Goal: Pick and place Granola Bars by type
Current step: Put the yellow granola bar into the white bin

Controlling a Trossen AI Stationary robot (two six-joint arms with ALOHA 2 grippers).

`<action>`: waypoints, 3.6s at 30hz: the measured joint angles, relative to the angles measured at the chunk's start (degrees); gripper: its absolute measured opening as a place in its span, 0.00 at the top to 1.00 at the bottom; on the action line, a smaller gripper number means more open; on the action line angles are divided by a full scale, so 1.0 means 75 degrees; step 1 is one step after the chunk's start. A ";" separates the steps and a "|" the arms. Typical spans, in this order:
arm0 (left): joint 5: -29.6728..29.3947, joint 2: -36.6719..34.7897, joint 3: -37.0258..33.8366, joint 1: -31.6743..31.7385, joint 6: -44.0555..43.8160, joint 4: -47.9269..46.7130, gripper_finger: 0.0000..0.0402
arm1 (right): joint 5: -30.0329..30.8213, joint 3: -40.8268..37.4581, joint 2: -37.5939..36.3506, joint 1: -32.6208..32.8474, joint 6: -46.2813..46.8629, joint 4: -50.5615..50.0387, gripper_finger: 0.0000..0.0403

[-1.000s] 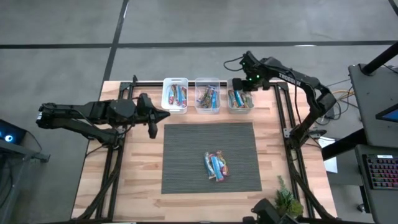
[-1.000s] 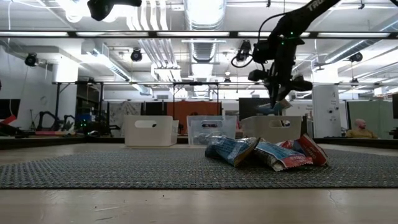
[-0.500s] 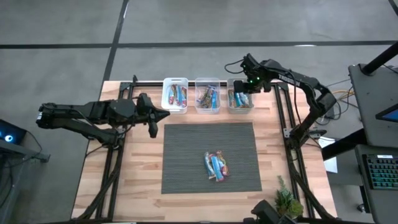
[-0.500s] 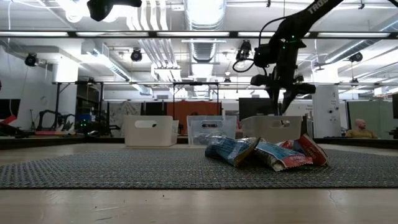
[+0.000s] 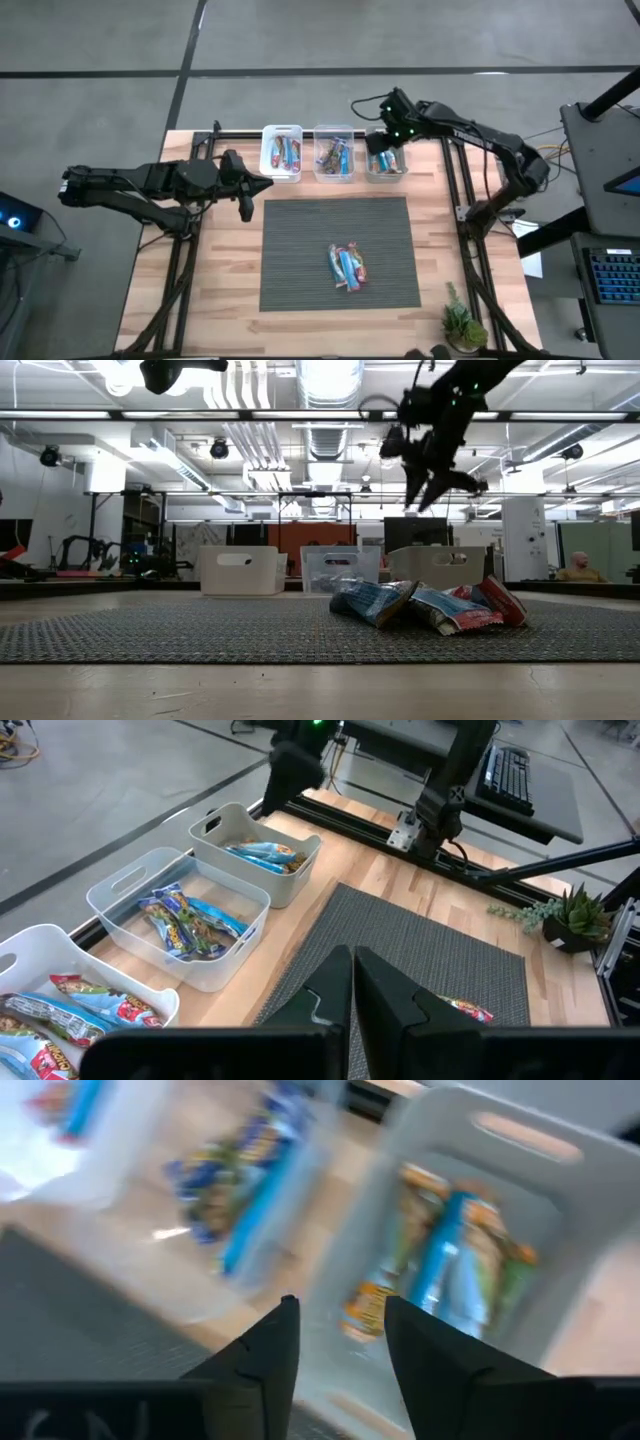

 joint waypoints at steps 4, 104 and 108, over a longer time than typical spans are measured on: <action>0.0000 0.0000 0.0000 -0.0003 0.0000 0.0003 1.00 | 0.0003 0.0000 -0.0378 0.0462 -0.0147 0.0267 0.72; 0.2873 0.0155 -0.0195 -0.0017 0.1376 0.3464 1.00 | 0.0256 0.0000 -0.0953 0.6675 -0.1942 0.4882 0.98; 0.2753 0.0154 -0.0192 -0.0013 0.1460 0.3616 1.00 | 0.0253 0.0000 -0.0953 0.6675 -0.2101 0.4888 0.98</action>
